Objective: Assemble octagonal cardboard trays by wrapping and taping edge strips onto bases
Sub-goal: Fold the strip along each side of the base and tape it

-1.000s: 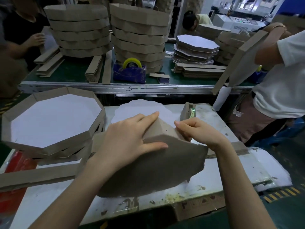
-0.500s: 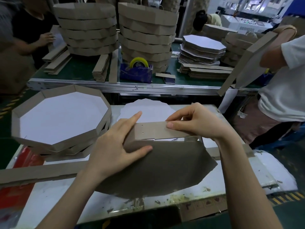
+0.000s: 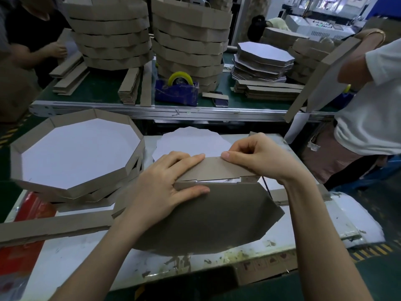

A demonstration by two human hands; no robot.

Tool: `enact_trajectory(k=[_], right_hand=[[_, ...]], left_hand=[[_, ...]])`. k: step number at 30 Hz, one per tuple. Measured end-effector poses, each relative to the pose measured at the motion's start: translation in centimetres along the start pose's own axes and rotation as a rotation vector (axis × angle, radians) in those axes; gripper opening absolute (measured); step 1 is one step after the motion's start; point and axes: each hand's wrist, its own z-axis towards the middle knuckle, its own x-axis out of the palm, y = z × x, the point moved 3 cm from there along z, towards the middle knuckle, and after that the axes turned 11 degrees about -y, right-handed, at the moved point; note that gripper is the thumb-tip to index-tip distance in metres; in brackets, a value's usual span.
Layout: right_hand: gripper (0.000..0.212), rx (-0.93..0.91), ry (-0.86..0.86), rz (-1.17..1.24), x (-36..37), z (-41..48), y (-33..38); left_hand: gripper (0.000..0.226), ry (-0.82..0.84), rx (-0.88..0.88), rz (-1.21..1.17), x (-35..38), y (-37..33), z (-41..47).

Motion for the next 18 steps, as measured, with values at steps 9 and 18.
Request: enact_trajectory(k=[9,18], right_hand=[[0.027,0.025,-0.025,0.027,1.4,-0.4,0.3],[0.024,0.008,-0.051,0.015,1.9,-0.4,0.0]], left_hand=[[0.057,-0.033,0.004,-0.003,0.0,0.7,0.0],[0.042,-0.040,0.026,-0.030,-0.2,0.4,-0.1]])
